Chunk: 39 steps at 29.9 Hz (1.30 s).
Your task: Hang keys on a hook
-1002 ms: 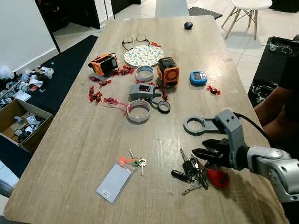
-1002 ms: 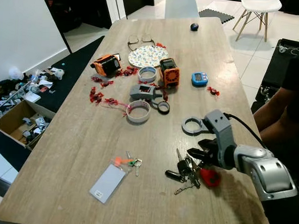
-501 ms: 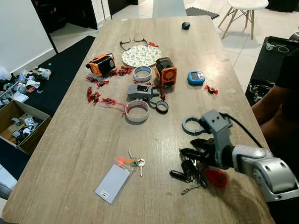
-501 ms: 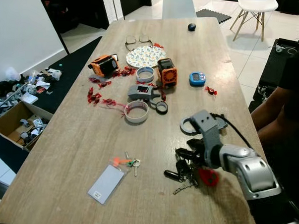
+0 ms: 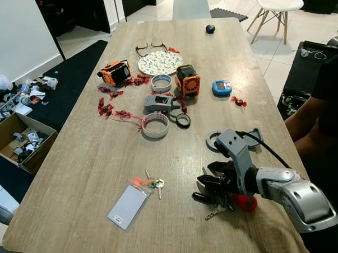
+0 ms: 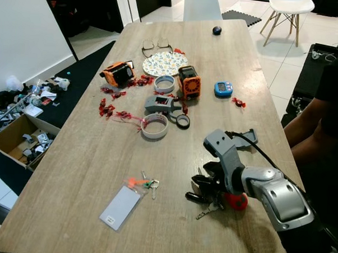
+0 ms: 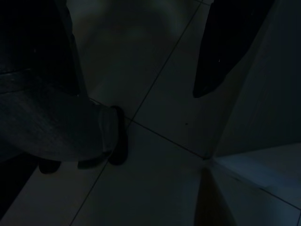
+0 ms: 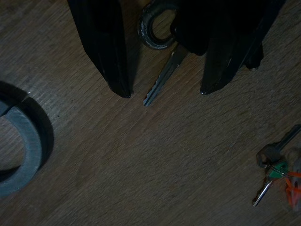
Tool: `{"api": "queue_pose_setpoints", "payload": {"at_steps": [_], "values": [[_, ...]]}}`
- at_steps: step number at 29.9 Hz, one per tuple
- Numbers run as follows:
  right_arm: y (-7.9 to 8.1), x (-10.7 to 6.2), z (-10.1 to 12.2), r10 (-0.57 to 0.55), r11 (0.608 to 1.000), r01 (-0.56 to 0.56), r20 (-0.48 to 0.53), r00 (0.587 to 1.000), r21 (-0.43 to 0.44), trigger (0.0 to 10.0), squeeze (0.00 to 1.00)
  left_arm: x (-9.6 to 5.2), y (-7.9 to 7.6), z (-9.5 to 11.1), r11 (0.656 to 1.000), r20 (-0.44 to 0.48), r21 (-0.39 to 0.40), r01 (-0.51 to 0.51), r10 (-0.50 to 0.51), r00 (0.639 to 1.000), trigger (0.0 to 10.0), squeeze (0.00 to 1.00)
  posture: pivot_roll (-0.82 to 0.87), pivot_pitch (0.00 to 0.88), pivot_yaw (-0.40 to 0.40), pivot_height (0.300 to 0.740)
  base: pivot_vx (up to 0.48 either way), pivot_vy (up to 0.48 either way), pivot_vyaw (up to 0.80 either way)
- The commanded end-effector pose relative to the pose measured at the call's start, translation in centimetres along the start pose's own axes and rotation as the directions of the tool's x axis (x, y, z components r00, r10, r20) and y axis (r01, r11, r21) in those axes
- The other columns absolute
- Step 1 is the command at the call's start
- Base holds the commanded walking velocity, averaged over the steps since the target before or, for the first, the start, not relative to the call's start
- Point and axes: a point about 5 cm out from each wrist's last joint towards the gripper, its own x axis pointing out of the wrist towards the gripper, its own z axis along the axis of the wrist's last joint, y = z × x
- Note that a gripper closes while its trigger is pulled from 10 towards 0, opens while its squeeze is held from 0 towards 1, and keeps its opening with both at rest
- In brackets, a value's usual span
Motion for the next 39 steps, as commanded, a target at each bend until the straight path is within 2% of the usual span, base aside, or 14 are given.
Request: {"api": "queue_pose_setpoints", "payload": {"at_steps": [1,4,11,14,17,22,26,29,30,32,34,37,38,39], "values": [[1.6,0.6,-0.6,0.097,0.995,-0.098,-0.018,0.995,-0.02,10.0,0.0,-0.1,0.0,-0.7,1.0,-0.025,0.006,0.002,-0.002,1.0,10.0,0.0,-0.13,0.112,0.118,0.74,0.0,0.0,0.0],[3.6,1.2,-0.3,0.216,0.975,-0.216,-0.005,0.976,-0.057,10.0,0.0,-0.1,0.0,-0.6,1.0,-0.023,0.008,0.001,-0.001,1.0,10.0,0.0,-0.13,0.109,0.116,0.74,0.0,0.0,0.0],[4.6,2.0,0.0,0.253,0.965,-0.252,-0.001,0.967,-0.076,10.0,0.0,-0.1,0.0,-0.6,1.0,-0.022,0.008,0.001,-0.001,1.0,10.0,0.0,-0.13,0.103,0.116,0.74,0.0,0.0,0.0],[5.8,2.5,0.2,0.304,0.949,-0.302,0.008,0.953,-0.092,10.0,0.0,-0.1,-0.1,-0.6,1.0,-0.021,0.009,0.003,-0.003,1.0,10.0,0.0,-0.13,0.103,0.116,0.74,0.0,0.0,0.0],[6.0,2.5,0.3,0.313,0.946,-0.311,0.017,0.949,-0.096,10.0,0.0,-0.1,-0.1,-0.6,1.0,-0.021,0.008,0.004,-0.004,1.0,10.0,0.0,-0.13,0.103,0.116,0.74,0.0,0.0,0.0],[2.3,0.5,0.8,0.124,0.991,-0.121,0.07,0.99,-0.048,10.0,0.0,-0.1,-0.1,-0.6,1.0,-0.021,0.004,0.005,-0.004,1.0,10.0,0.0,-0.13,0.106,0.115,0.74,0.0,0.0,0.0],[-0.1,-1.0,1.8,-0.036,0.999,0.033,0.132,0.991,0.023,10.0,0.0,0.0,-0.1,-0.6,1.0,-0.024,0.006,0.007,-0.007,1.0,10.0,0.0,-0.14,0.116,0.116,0.74,0.0,0.0,0.0],[-1.3,-1.8,2.4,-0.121,0.992,0.112,0.157,0.98,0.064,10.0,0.0,0.0,-0.1,-0.6,1.0,-0.024,0.006,0.009,-0.009,1.0,10.0,0.0,-0.14,0.116,0.116,0.74,0.0,0.0,0.0],[-2.1,-2.3,2.5,-0.183,0.981,0.169,0.144,0.973,0.099,10.0,0.0,0.0,-0.1,-0.6,1.0,-0.024,0.007,0.01,-0.01,1.0,10.0,0.0,-0.14,0.119,0.119,0.74,0.0,0.0,0.0],[-3.2,-2.7,2.5,-0.264,0.962,0.252,0.12,0.957,0.103,10.0,0.0,-0.1,-0.1,-0.6,1.0,-0.025,0.01,0.012,-0.012,1.0,10.0,0.0,-0.15,0.12,0.12,0.74,0.0,0.0,0.0],[-3.4,-2.8,2.5,-0.283,0.957,0.272,0.117,0.952,0.101,10.0,0.0,-0.1,-0.1,-0.6,1.0,-0.025,0.011,0.013,-0.012,1.0,10.0,0.0,-0.15,0.12,0.12,0.74,0.0,0.0,0.0],[-4.7,-3.0,2.1,-0.372,0.922,0.358,0.081,0.925,0.151,10.0,0.0,-0.1,-0.1,-0.6,1.0,-0.026,0.016,0.015,-0.015,1.0,10.0,0.0,-0.15,0.12,0.12,0.74,0.0,0.0,0.0],[-4.8,-2.9,1.2,-0.387,0.916,0.382,0.022,0.922,0.123,10.0,0.0,-0.1,-0.1,-0.6,1.0,-0.026,0.019,0.017,-0.016,1.0,10.0,0.0,-0.15,0.12,0.12,0.74,0.0,0.0,0.0],[-4.8,-2.9,1.2,-0.387,0.916,0.382,0.022,0.922,0.123,10.0,0.0,-0.1,-0.1,-0.6,1.0,-0.026,0.019,0.017,-0.016,1.0,10.0,0.0,-0.15,0.12,0.12,0.74,0.0,0.0,0.0]]}}
